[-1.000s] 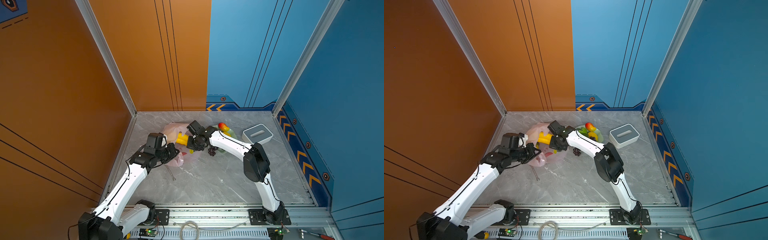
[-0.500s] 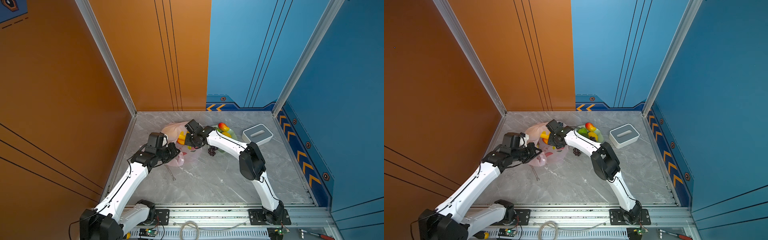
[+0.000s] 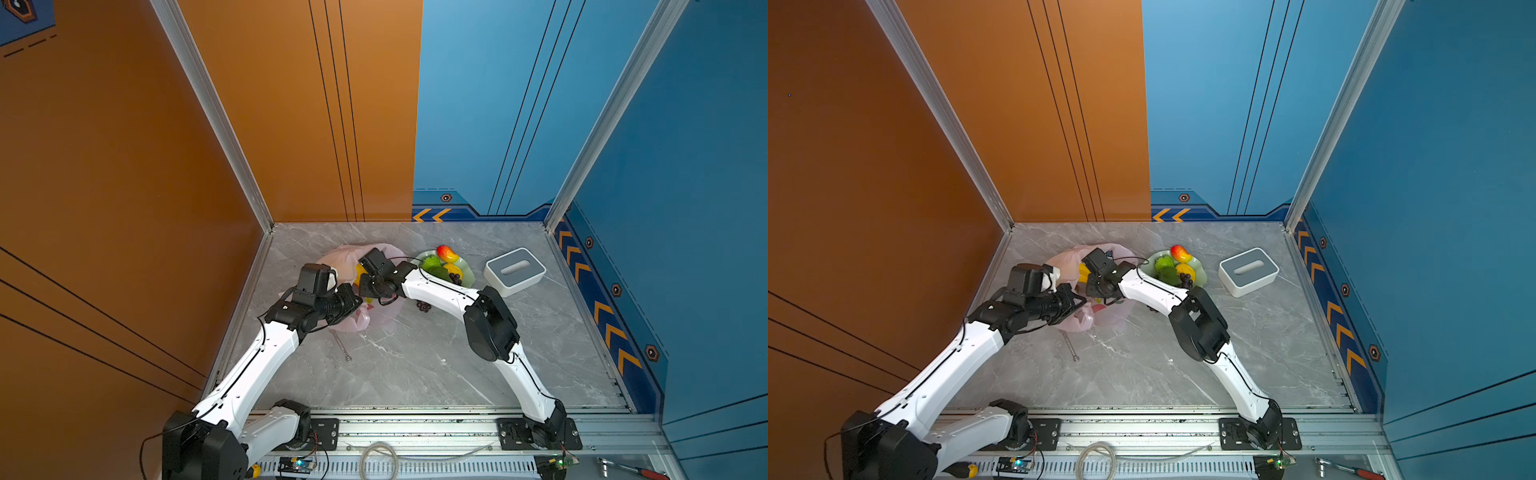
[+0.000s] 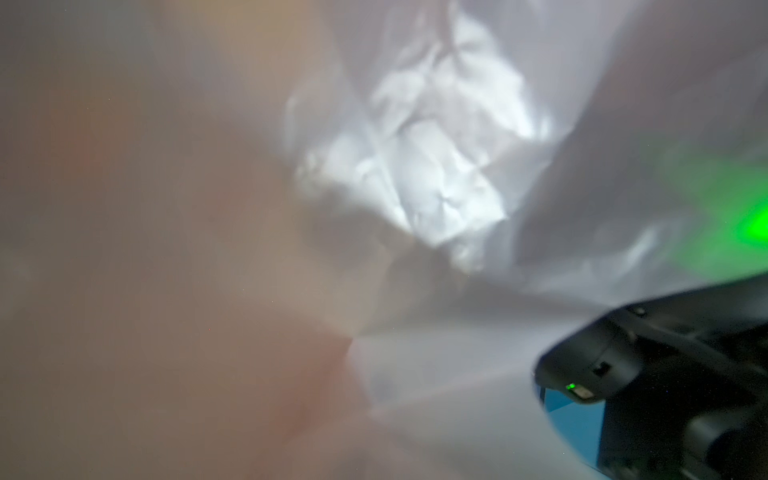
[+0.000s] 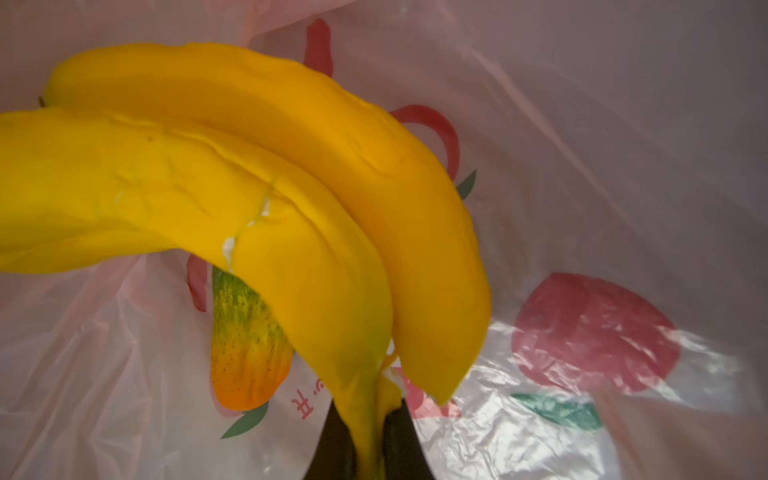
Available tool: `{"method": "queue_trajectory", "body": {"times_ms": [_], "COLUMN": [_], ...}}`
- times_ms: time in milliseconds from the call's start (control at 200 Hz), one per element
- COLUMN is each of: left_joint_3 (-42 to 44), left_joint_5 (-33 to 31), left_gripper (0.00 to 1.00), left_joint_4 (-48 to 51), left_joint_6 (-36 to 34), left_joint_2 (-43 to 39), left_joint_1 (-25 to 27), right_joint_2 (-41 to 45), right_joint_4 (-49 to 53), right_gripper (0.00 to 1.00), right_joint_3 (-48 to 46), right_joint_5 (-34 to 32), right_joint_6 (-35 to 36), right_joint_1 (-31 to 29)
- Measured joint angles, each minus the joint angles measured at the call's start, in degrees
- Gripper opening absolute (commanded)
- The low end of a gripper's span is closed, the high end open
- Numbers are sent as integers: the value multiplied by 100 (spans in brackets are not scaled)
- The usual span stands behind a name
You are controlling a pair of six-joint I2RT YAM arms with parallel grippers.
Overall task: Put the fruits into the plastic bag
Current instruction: 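Lift the bananas and carry them into the bag opening, then lower the bananas into the bag and open the right gripper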
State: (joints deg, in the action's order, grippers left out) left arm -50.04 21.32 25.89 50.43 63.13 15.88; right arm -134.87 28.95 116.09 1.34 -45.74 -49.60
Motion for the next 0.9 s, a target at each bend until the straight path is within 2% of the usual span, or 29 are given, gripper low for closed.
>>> {"method": "queue_trajectory", "body": {"times_ms": [255, 461, 516, 606, 841, 901], "left_joint_3": [0, 11, 20, 39, 87, 94], "left_joint_5": [42, 42, 42, 42, 39, 39], "left_gripper": [0, 0, 0, 0, 0, 0], "left_joint_4": [-146, -205, -212, -216, -234, -234], "left_joint_6": [46, 68, 74, 114, 192, 201], "left_joint_2": [96, 114, 114, 111, 111, 111], "left_joint_1": [0, 0, 4, 11, 31, 31], "right_joint_2": [-184, -470, -503, -518, -518, -518], "right_joint_4": [-68, -68, -66, -70, -68, -66], "right_gripper": [11, 22, 30, 36, 70, 76], "right_joint_3": [258, 560, 612, 660, 678, 680], "right_joint_5": [-514, -684, -702, -719, -719, -717], "right_joint_6": [496, 815, 896, 977, 1143, 1174], "right_joint_1": [-210, -286, -291, -291, -291, -291]}}
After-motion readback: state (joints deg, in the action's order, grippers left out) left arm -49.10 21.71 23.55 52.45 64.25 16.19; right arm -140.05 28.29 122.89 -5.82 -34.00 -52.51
